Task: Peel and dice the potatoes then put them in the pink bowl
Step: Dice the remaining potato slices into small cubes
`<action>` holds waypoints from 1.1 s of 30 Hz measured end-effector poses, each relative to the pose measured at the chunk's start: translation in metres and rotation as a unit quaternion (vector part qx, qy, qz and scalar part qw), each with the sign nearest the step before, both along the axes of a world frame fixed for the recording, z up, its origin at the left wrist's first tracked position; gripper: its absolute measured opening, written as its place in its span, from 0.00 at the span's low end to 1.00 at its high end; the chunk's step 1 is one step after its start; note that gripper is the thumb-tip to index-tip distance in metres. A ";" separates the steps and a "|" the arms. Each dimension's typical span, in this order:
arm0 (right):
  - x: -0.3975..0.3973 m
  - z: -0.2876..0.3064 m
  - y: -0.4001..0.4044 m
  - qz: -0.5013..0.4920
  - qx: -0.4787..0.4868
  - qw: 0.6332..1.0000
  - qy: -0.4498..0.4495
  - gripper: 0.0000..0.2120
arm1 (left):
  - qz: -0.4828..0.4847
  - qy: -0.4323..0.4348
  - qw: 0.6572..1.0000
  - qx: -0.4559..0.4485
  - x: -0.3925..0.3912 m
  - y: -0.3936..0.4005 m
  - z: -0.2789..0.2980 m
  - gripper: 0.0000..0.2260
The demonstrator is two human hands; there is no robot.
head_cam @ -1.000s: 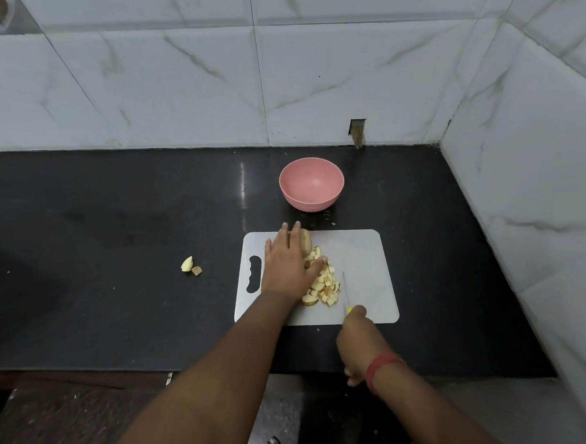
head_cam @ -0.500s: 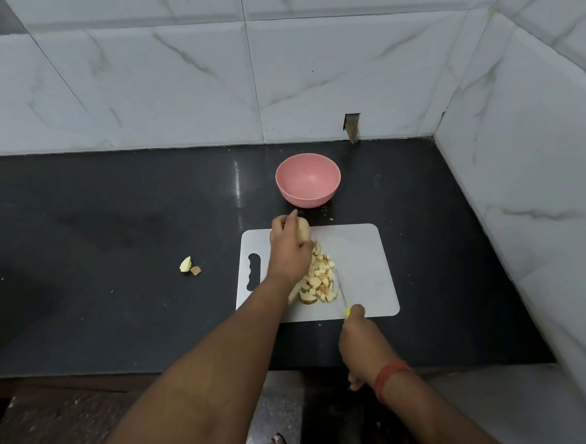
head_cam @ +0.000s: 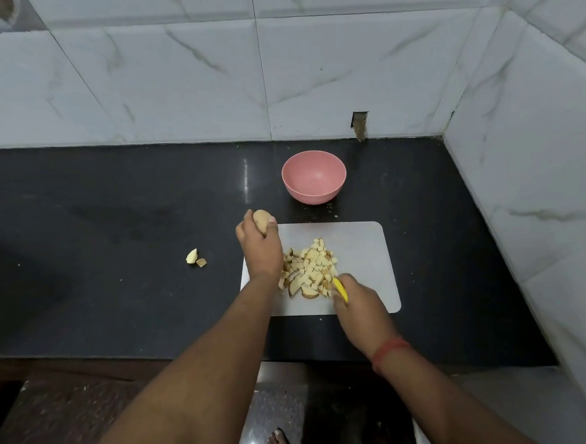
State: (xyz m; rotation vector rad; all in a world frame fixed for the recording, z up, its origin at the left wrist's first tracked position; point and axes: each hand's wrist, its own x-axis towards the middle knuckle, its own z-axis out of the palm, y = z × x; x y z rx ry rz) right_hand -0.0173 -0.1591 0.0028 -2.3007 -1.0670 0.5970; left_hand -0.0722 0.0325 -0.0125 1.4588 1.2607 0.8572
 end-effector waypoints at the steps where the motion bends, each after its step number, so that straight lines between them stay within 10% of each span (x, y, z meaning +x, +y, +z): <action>1: 0.001 -0.002 0.010 0.000 0.006 1.000 -0.010 0.06 | 0.006 -0.006 1.000 -0.007 -0.002 -0.002 0.000 0.24; 19: 0.002 -0.027 0.054 0.087 -0.047 0.983 -0.153 0.11 | 0.091 -0.032 0.995 -0.025 -0.036 -0.030 0.010 0.23; 27: 0.029 -0.016 0.039 -0.151 0.125 0.975 0.099 0.13 | -0.051 0.082 0.988 0.118 -0.021 -0.057 0.012 0.24; 33: 0.056 -0.018 0.018 -0.227 0.108 0.956 0.150 0.14 | -0.254 0.196 0.915 0.245 0.022 -0.090 0.007 0.28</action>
